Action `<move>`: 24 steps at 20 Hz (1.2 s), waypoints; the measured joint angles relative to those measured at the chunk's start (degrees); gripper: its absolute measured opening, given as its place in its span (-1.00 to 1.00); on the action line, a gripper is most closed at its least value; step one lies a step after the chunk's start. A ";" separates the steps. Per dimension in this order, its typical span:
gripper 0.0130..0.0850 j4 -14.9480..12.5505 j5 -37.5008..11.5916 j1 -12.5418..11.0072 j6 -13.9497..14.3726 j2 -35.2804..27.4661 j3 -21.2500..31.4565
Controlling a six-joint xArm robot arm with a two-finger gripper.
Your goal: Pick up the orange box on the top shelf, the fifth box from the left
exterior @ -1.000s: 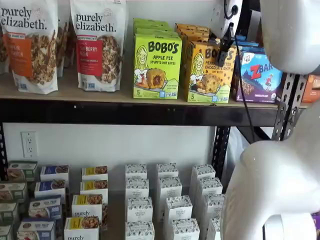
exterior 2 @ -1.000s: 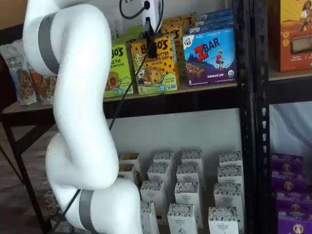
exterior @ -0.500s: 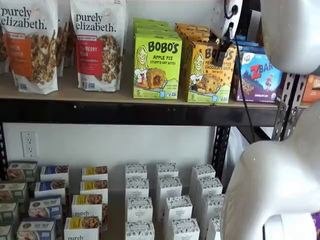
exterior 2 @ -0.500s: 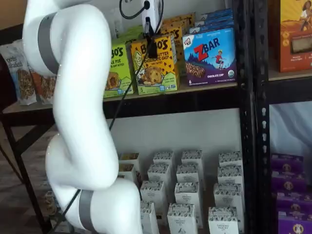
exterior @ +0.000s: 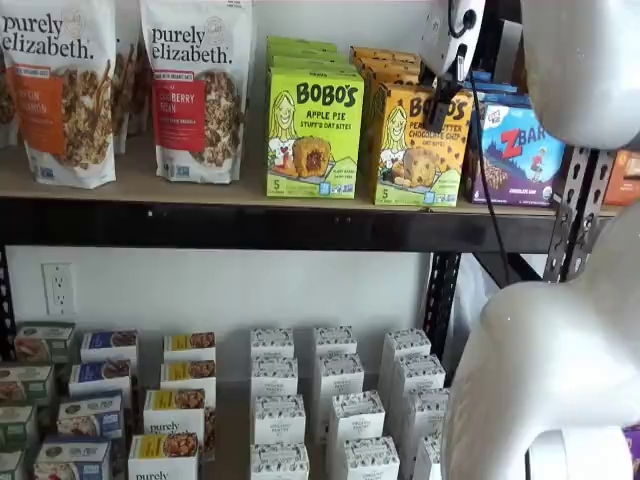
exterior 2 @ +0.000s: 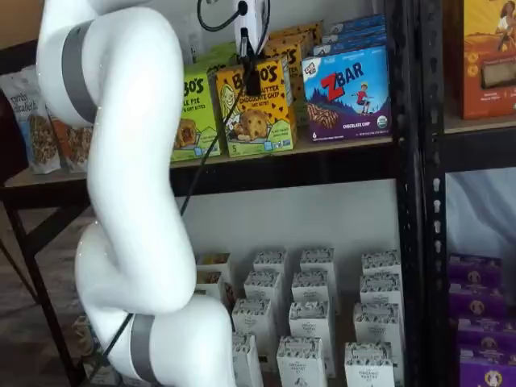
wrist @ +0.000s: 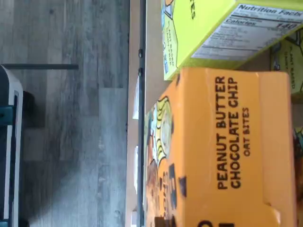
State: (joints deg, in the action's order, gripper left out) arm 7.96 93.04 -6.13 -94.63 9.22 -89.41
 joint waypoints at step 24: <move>-0.78 0.64 0.88 -0.40 -0.24 0.35 0.12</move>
State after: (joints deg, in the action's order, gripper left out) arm 8.60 93.92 -6.53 -94.88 9.57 -89.28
